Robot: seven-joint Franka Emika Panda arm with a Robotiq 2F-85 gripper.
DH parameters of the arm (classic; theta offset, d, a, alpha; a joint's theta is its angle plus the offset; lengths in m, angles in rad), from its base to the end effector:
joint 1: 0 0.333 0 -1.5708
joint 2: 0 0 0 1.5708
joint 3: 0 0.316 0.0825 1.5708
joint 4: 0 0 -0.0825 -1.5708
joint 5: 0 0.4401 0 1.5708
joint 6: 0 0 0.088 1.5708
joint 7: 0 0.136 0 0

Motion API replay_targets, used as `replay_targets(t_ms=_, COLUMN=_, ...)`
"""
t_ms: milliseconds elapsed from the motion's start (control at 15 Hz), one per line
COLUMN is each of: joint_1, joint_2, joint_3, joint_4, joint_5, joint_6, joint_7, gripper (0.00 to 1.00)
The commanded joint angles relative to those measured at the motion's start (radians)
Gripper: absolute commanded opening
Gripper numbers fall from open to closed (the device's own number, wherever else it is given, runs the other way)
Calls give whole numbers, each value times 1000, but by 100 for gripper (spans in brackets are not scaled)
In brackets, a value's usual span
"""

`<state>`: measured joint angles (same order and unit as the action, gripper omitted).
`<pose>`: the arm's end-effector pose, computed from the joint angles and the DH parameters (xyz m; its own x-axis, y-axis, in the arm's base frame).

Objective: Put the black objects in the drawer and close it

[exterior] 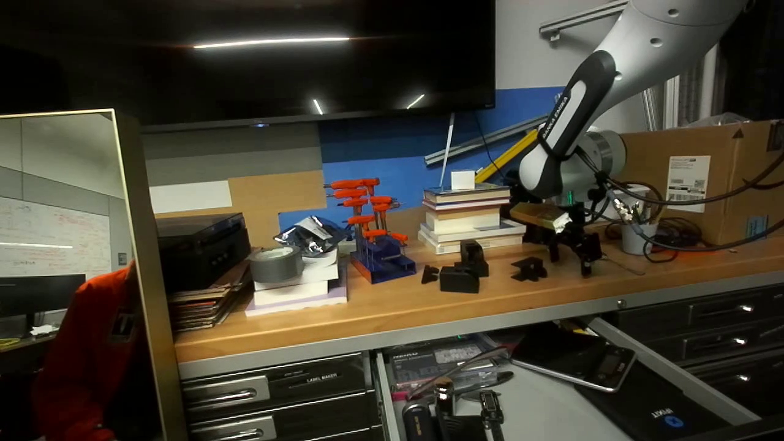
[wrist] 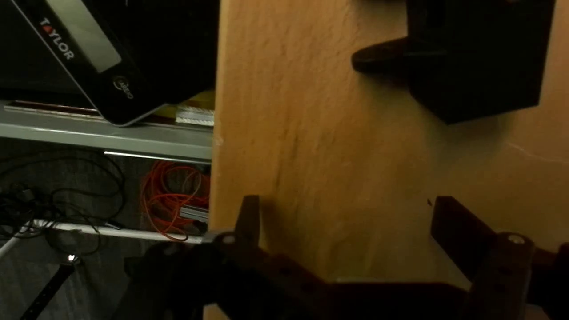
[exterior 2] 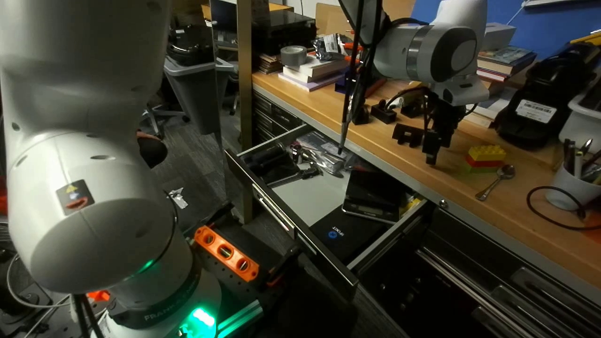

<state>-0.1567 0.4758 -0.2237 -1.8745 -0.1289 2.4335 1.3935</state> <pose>0.6408 -0.2553 0.2053 -0.0826 -0.9756 0.2034 -0.9962 0.0753 -0.0432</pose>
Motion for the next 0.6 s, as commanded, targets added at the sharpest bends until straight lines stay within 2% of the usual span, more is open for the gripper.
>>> replay_targets(t_ms=0, joint_1=27, joint_2=-3, joint_3=5, joint_4=37, joint_5=26, joint_6=28, joint_7=-77, gripper=100)
replay_targets(t_ms=200, joint_1=41, joint_2=-12, joint_3=27, joint_4=54, joint_5=50, joint_6=31, joint_7=-128, gripper=100)
replay_targets(t_ms=533, joint_1=16, joint_2=-6, joint_3=100, joint_4=85, joint_5=217, joint_6=-37, joint_7=-320, gripper=100)
